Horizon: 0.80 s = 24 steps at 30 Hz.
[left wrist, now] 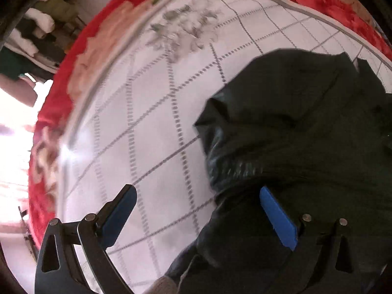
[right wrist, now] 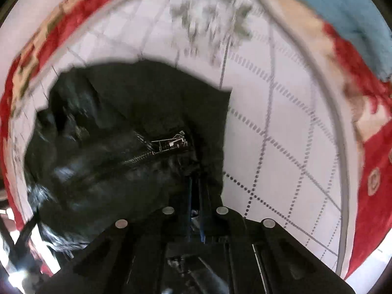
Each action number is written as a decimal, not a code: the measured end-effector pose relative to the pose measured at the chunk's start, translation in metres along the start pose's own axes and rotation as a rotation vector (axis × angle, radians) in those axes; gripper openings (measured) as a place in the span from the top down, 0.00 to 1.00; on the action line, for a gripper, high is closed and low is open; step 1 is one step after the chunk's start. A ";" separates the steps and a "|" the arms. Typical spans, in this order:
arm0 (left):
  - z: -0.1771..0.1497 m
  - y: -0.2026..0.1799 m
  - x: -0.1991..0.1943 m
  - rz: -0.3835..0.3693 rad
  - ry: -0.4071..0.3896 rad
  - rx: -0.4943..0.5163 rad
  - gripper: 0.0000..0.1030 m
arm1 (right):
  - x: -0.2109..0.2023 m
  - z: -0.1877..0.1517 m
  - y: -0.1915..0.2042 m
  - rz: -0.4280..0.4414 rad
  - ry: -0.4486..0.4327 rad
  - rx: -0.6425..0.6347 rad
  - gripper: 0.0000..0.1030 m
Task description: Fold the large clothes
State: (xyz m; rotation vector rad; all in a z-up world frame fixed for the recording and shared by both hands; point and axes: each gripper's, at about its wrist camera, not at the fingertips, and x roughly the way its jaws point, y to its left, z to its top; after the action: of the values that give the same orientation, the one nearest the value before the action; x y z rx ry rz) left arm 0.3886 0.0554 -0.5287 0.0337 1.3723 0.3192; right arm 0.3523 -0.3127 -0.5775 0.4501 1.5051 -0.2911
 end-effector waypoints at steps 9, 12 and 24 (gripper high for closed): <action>0.004 0.009 -0.018 -0.021 -0.012 0.042 0.00 | -0.025 -0.021 -0.068 0.252 0.096 0.139 0.57; -0.006 0.017 -0.040 -0.030 -0.028 0.047 0.00 | 0.005 -0.051 -0.062 0.249 0.216 0.047 0.57; -0.078 0.072 -0.095 -0.018 -0.024 0.158 0.00 | 0.023 -0.175 -0.025 0.470 0.314 0.286 0.93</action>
State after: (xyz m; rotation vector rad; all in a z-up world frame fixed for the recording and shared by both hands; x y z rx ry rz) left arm 0.2831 0.0885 -0.4383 0.1554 1.3712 0.1941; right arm 0.1870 -0.2522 -0.6044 1.0984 1.6123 -0.0625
